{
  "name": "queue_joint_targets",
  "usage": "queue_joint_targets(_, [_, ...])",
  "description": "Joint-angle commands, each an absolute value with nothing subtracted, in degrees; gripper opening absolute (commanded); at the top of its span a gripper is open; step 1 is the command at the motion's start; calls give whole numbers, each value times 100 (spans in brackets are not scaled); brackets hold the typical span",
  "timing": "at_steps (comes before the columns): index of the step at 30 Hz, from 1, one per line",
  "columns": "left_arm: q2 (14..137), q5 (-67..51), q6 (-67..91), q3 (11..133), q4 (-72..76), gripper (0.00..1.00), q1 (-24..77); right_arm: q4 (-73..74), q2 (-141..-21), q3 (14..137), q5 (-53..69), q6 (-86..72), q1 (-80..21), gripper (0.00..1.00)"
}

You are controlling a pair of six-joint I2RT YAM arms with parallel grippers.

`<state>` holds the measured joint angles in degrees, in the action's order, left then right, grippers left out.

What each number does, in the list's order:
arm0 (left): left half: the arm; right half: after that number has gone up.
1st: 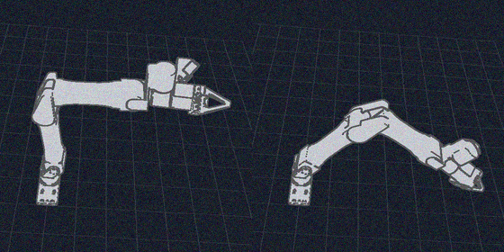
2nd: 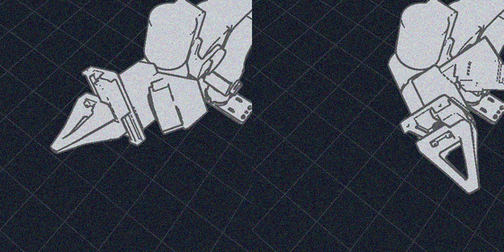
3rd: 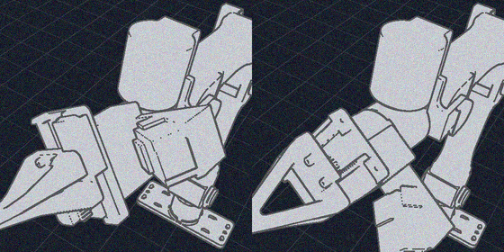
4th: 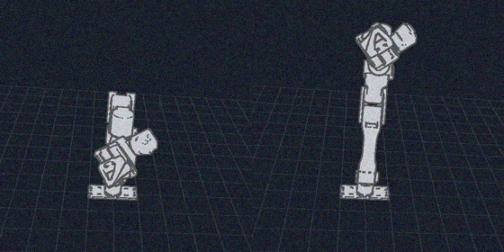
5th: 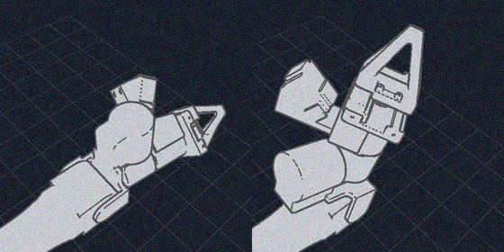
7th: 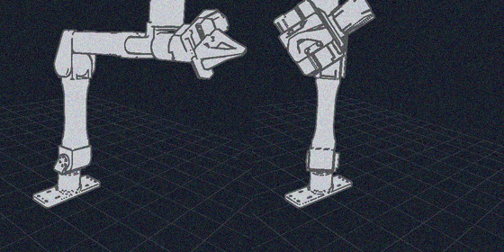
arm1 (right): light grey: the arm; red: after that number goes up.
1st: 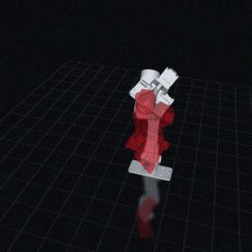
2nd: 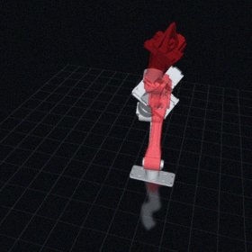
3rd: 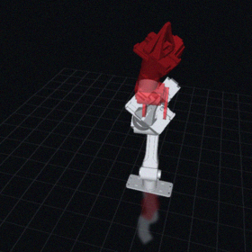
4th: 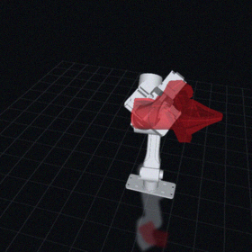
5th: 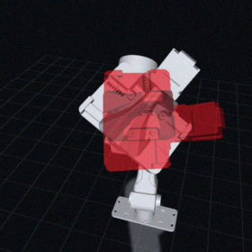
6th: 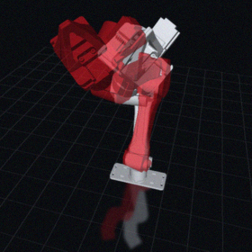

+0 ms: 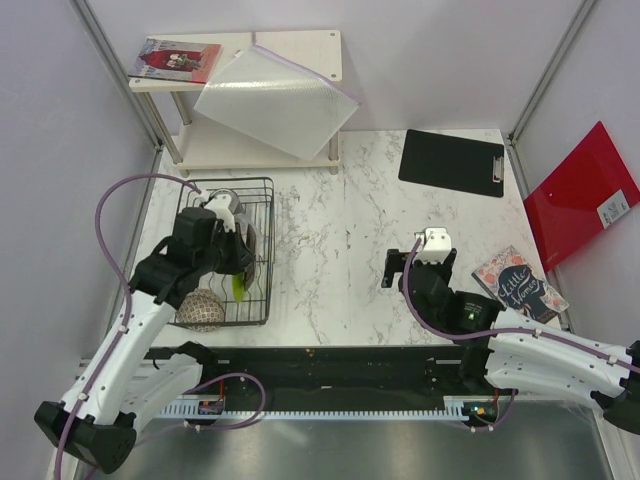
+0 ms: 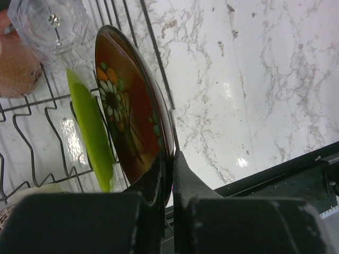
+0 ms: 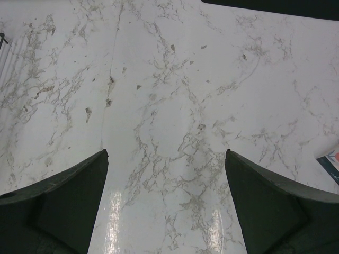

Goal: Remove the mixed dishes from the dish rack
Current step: Pick up the plate from the dish rack.

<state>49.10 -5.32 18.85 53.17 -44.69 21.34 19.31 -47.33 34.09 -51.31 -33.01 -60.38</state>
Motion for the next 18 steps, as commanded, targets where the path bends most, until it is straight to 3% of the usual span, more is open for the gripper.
queue_joint_targets(1, [4825,-475,1494,6125,-4473,2,2074,1863,-4790,3498,-5115,-3226,-6056,98])
queue_joint_targets(9, [4790,-606,1512,6635,-4562,2,2074,1863,-4825,3656,-5028,-3234,-6056,98])
queue_joint_targets(18, [5052,-1573,1749,6793,-3569,2,2135,2118,-4176,4376,-5212,-3375,-6047,98])
